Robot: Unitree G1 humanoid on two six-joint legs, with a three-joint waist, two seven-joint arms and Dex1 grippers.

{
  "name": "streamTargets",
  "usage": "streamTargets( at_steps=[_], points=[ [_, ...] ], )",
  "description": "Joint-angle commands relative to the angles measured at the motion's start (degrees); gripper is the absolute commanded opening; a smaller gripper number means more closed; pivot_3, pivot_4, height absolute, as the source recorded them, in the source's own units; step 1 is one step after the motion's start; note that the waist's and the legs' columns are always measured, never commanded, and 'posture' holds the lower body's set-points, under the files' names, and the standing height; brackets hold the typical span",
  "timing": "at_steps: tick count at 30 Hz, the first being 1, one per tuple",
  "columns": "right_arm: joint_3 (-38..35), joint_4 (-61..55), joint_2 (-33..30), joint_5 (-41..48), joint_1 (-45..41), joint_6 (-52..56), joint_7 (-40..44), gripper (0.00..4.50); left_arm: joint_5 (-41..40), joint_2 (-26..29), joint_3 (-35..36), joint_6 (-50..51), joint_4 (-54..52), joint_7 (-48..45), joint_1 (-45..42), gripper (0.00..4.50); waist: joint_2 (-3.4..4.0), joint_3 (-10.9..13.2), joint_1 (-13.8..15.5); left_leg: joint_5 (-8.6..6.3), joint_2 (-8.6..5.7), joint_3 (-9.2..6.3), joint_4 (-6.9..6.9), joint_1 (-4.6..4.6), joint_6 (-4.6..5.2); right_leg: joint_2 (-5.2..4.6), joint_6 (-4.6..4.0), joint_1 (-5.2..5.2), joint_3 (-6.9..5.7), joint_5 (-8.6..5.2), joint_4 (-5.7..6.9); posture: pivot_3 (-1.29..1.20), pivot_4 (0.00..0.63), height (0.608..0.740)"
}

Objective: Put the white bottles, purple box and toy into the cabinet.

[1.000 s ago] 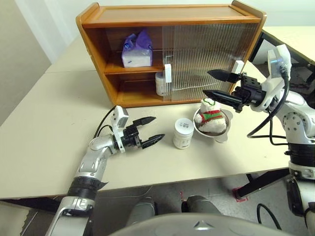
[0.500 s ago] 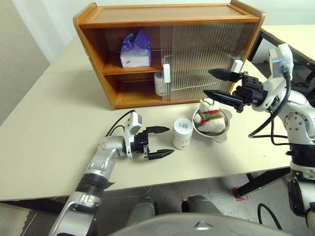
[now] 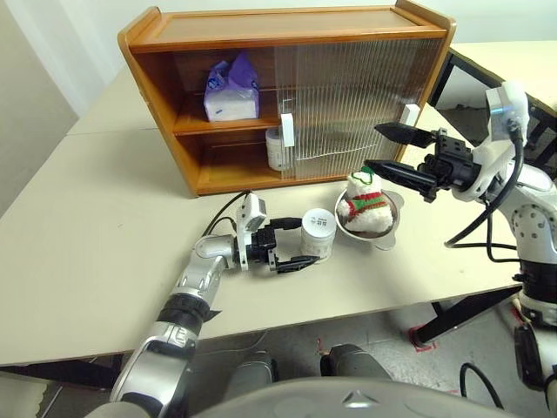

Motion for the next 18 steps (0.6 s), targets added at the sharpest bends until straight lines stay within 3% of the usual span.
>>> streamTargets(
  at_steps=[1, 4, 7, 9, 10, 18],
  points=[
    [-0.75, -1.5, -0.79, 0.44, 0.49, 0.61, -0.28, 4.5, 1.11, -0.33, -0.65, -1.06, 1.68, -0.13, -0.99, 4.48, 0.0, 0.0, -0.36, 0.0, 0.0, 0.0, 0.0, 0.0, 0.01, 0.0, 0.02, 0.0, 0.01, 0.01, 0.0, -0.2, 0.0, 0.74],
    [-0.86, -1.62, -0.91, 0.5, 0.6, 0.66, -0.41, 4.5, 1.08, -0.62, -0.31, -1.07, 2.81, 0.18, -1.47, 4.48, 0.0, 0.0, -0.69, 0.03, 0.0, 0.02, 0.01, 0.0, 0.05, 0.0, 0.07, 0.0, 0.01, 0.04, 0.0, -0.2, 0.0, 0.74],
    [-0.93, -1.67, -0.97, 0.53, 0.67, 0.7, -0.48, 4.5, 1.03, -0.79, -0.24, -1.33, 3.37, 0.33, -1.64, 3.83, 0.01, -0.01, -0.99, 0.05, -0.01, 0.03, 0.01, 0.01, 0.09, 0.0, 0.1, 0.01, 0.03, 0.06, 0.0, -0.2, 0.0, 0.74],
    [-0.85, -1.56, -0.95, 0.46, 0.57, 0.65, -0.53, 4.5, 0.93, -0.84, -0.15, -1.39, 3.51, 0.42, -1.65, 3.15, 0.01, -0.01, -1.08, 0.06, -0.02, 0.03, 0.01, 0.0, 0.1, 0.0, 0.11, 0.01, 0.04, 0.06, 0.0, -0.2, 0.0, 0.74],
    [-0.78, -1.44, -0.92, 0.42, 0.46, 0.61, -0.54, 4.5, 0.89, -0.83, -0.1, -1.39, 3.52, 0.48, -1.63, 3.06, 0.01, -0.01, -1.1, 0.06, -0.02, 0.03, 0.01, 0.01, 0.1, 0.0, 0.11, 0.01, 0.05, 0.06, -0.01, -0.2, 0.0, 0.74],
    [0.06, -0.29, -0.22, 0.0, -0.46, 0.15, -0.19, 4.5, -0.48, 1.07, 2.4, 0.11, 0.35, 2.95, -0.32, 3.06, 0.01, -0.01, -1.09, 0.06, -0.04, 0.03, 0.01, -0.01, 0.1, 0.01, 0.12, 0.0, 0.06, 0.06, -0.03, -0.17, 0.0, 0.74]
  ],
)
